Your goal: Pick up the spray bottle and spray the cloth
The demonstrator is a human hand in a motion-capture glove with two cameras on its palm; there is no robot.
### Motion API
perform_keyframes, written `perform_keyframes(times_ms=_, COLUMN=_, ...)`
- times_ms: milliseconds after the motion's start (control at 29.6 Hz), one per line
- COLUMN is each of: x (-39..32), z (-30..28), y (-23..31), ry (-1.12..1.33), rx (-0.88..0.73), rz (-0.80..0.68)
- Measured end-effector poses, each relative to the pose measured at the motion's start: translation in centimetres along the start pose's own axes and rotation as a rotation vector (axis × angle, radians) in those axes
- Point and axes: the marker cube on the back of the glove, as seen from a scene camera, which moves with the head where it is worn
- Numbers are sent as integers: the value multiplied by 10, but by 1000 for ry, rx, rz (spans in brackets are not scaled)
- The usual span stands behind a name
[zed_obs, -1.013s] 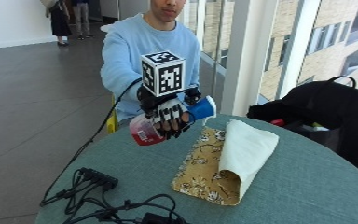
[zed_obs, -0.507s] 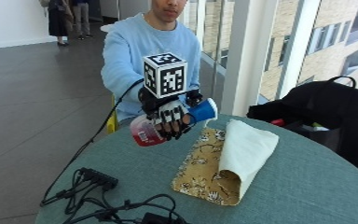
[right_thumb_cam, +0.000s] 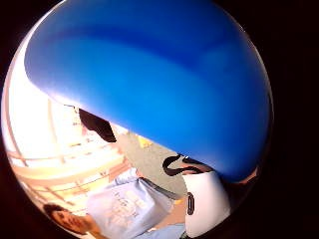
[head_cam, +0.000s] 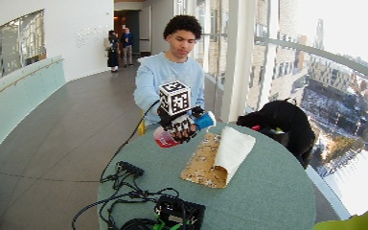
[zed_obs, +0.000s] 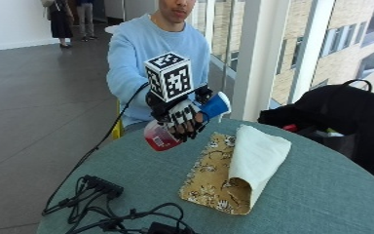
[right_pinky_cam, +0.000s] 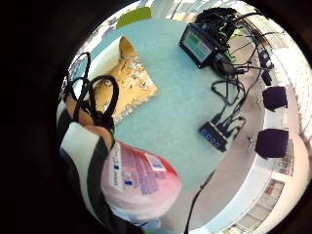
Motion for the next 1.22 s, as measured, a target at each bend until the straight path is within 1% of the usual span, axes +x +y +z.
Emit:
perform_keyframes(times_ms=203, x=-36, z=-15, y=15, ry=-267, rx=84, rz=-138)
perform_keyframes(times_ms=338, x=-74, z=-21, y=29, ry=-522, rx=133, rz=-263)
perform_keyframes(times_ms=473, x=-127, z=-10, y=47, ry=-808, rx=156, rz=-402)
perform_keyframes(times_ms=574, x=-169, z=12, y=57, ry=-930, rx=146, rz=-471)
perform_keyframes(times_ms=709, x=-219, z=44, y=64, ry=-1000, rx=150, rz=-528)
perform_keyframes(times_ms=878, x=-263, z=81, y=65, ry=-1039, rx=160, rz=-549)
perform_keyframes(times_ms=1013, x=-278, z=106, y=67, ry=-1010, rx=158, rz=-551)
perform_keyframes(times_ms=1216, x=-277, z=128, y=69, ry=-959, rx=157, rz=-541)
